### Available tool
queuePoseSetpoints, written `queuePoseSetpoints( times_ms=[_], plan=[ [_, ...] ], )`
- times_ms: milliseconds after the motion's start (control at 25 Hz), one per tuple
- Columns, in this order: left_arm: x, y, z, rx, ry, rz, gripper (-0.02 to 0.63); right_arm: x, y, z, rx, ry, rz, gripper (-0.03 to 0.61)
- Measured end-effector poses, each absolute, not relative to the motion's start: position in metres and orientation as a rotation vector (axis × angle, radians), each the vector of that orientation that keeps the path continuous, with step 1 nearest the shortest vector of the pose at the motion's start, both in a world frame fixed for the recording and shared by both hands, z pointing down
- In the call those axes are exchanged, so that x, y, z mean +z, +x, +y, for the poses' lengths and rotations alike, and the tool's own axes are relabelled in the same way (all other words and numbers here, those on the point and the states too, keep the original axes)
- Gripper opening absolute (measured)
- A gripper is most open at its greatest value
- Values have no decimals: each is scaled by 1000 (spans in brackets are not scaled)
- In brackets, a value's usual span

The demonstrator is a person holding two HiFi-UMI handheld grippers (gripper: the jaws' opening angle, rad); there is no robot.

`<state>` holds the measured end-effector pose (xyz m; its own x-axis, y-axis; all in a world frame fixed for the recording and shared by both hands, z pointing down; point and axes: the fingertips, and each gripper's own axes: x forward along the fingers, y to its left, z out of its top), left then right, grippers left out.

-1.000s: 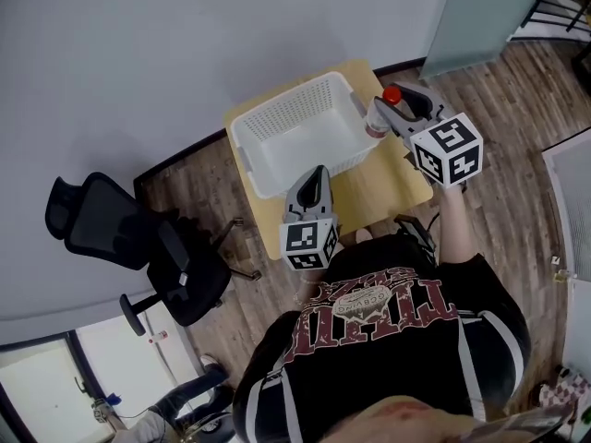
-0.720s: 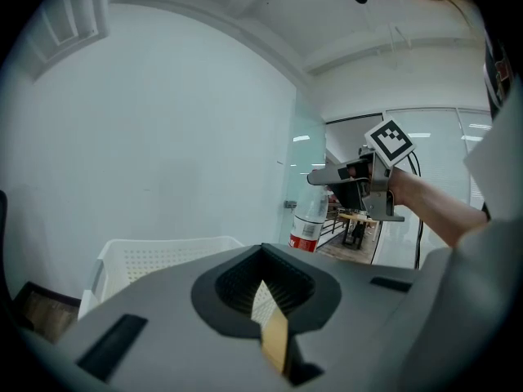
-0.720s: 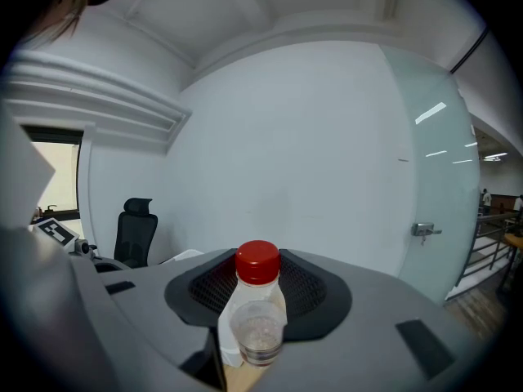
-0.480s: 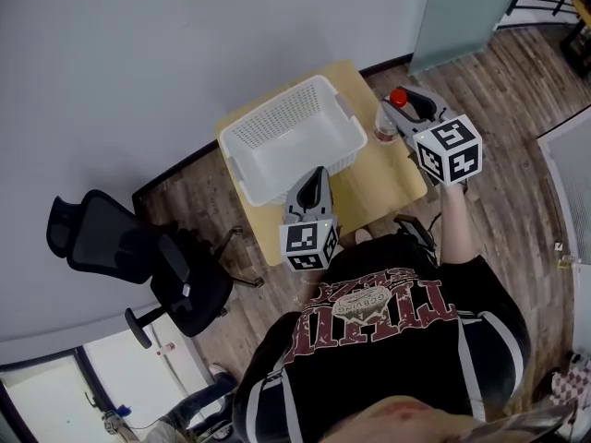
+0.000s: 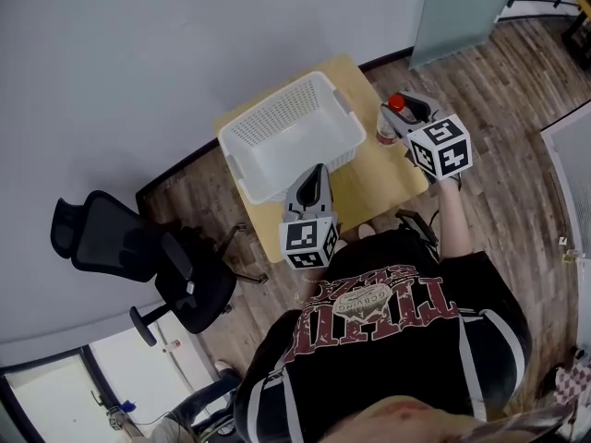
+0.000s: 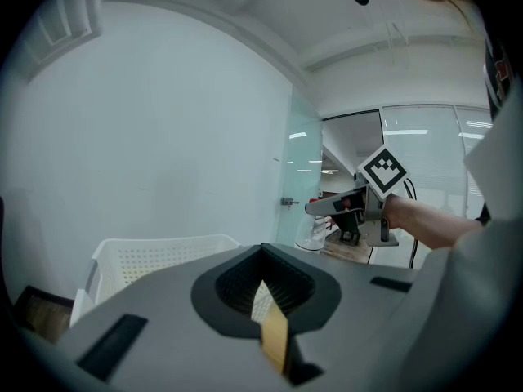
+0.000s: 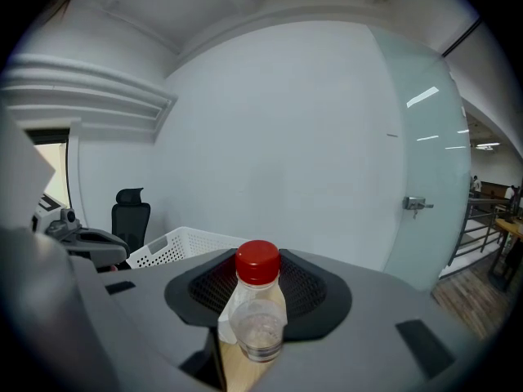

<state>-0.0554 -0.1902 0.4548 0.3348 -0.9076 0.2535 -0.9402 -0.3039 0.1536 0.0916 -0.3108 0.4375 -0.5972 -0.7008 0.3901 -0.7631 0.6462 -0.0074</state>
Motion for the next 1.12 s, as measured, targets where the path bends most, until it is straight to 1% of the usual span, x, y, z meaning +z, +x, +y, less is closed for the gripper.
queuePoseSetpoints(
  times_ms=[680, 1120],
  plan=[
    [459, -64, -186, 181, 2303, -1686, 28, 532, 89, -318, 341, 1131, -2419, 166],
    [460, -67, -184, 182, 2286, -1705, 28, 576, 92, -319, 382, 1135, -2378, 166]
  ],
)
